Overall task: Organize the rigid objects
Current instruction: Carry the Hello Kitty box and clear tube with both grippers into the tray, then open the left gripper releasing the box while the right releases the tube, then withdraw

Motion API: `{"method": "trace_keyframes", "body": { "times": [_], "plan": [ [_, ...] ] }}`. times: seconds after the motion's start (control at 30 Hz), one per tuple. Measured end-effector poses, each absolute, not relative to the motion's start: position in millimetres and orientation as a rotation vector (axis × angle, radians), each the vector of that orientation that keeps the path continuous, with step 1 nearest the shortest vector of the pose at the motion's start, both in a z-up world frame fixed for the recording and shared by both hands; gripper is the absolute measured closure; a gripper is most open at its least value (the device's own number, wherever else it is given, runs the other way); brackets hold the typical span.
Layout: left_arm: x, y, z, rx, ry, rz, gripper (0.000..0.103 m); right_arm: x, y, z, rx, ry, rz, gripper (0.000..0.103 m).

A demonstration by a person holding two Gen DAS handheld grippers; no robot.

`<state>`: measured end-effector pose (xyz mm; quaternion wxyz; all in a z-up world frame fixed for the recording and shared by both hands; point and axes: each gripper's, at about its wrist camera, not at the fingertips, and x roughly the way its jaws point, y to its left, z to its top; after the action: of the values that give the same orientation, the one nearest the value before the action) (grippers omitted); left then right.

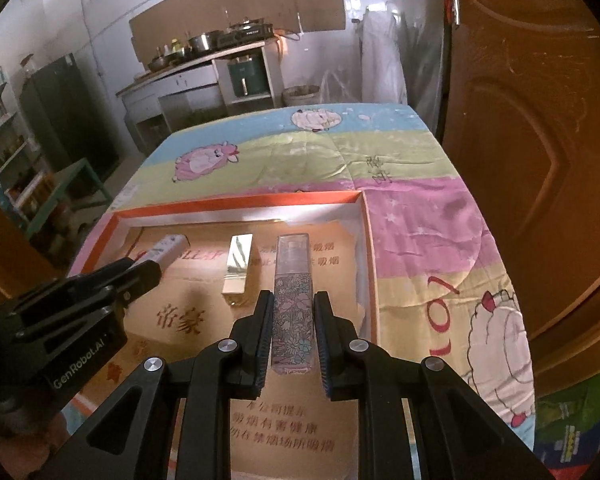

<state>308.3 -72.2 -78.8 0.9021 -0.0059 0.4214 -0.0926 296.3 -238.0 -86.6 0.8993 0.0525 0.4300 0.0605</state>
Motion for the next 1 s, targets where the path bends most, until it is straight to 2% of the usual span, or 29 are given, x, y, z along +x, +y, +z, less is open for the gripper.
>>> {"method": "trace_keyframes", "body": {
  "times": [0.87,1.0],
  "plan": [
    [333,-77,-110,-0.016,0.996,-0.208,0.078,331,-231,-120,0.084,0.989,0.142,0.082],
    [334,-74,-112,-0.03,1.003,-0.227,0.078,332,-231,-123,0.096,0.999,0.146,0.079]
  ]
}}
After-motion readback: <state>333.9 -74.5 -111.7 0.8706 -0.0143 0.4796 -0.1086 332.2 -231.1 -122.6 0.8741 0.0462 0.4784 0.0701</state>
